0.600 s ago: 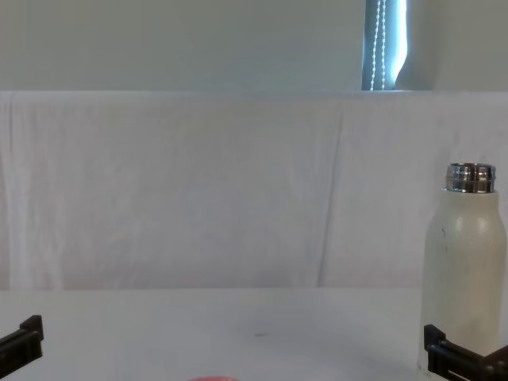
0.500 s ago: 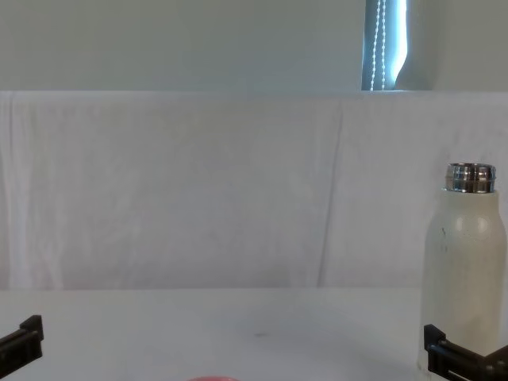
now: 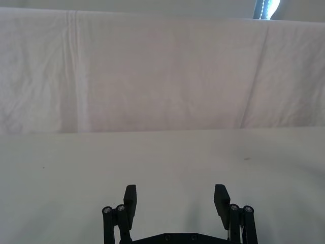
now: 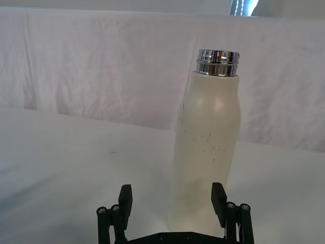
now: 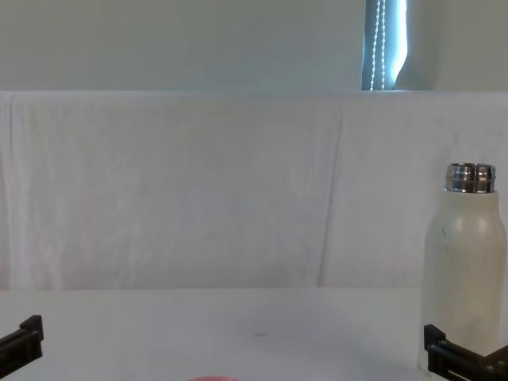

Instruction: Grasp the thermos with one hand and pour water into the cup lid.

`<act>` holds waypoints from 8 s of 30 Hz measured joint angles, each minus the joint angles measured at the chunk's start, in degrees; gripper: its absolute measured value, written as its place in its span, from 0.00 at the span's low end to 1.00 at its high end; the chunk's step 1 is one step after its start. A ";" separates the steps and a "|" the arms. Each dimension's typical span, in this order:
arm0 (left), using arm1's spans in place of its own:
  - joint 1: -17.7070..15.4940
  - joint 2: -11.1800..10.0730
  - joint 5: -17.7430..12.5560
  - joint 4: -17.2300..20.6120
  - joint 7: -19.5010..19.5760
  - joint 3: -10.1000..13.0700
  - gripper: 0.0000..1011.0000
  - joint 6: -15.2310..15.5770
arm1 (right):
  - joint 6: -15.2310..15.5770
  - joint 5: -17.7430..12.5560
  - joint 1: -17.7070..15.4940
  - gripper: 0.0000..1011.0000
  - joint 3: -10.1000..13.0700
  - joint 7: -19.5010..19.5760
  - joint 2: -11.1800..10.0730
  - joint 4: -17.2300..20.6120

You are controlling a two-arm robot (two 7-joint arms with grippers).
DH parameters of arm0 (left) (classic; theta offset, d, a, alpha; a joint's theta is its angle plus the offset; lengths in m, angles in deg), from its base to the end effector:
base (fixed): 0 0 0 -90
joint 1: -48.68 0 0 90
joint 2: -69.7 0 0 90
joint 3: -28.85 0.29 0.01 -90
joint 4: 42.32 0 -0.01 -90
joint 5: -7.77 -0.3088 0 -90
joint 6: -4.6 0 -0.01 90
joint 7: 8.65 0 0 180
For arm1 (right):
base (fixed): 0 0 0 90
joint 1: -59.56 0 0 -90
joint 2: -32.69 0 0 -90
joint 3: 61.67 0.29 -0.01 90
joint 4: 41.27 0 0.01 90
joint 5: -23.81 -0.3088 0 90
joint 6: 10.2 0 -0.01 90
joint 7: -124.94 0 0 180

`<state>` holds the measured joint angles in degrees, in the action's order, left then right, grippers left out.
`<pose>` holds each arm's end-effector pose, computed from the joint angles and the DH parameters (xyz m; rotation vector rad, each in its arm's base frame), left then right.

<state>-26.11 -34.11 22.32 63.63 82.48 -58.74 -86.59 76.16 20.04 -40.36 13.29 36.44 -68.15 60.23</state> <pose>0.2530 0.0376 -0.2852 -0.0380 0.0141 1.4463 0.2659 0.0383 -0.2975 -0.0031 -0.0890 -1.3020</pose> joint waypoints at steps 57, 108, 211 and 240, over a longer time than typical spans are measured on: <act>0.00 0.00 0.00 0.00 0.00 0.00 0.99 0.00 | 0.00 -0.01 0.00 0.99 0.00 0.00 -0.01 -0.01; 0.00 0.00 0.00 0.00 0.00 0.00 0.99 0.00 | 2.71 -5.24 0.61 0.99 3.67 -6.78 1.17 -0.17; 0.00 0.00 0.00 0.00 0.00 0.00 0.99 0.00 | 5.47 -8.78 15.13 0.99 4.83 -11.40 0.98 -15.55; 0.00 0.00 0.00 0.00 0.00 0.00 0.99 0.00 | 2.21 -8.08 16.22 0.99 5.87 -10.97 3.66 -18.47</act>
<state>-26.11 -34.11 22.31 63.64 82.48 -58.74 -86.59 78.36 11.96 -24.15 19.16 25.48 -64.49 41.76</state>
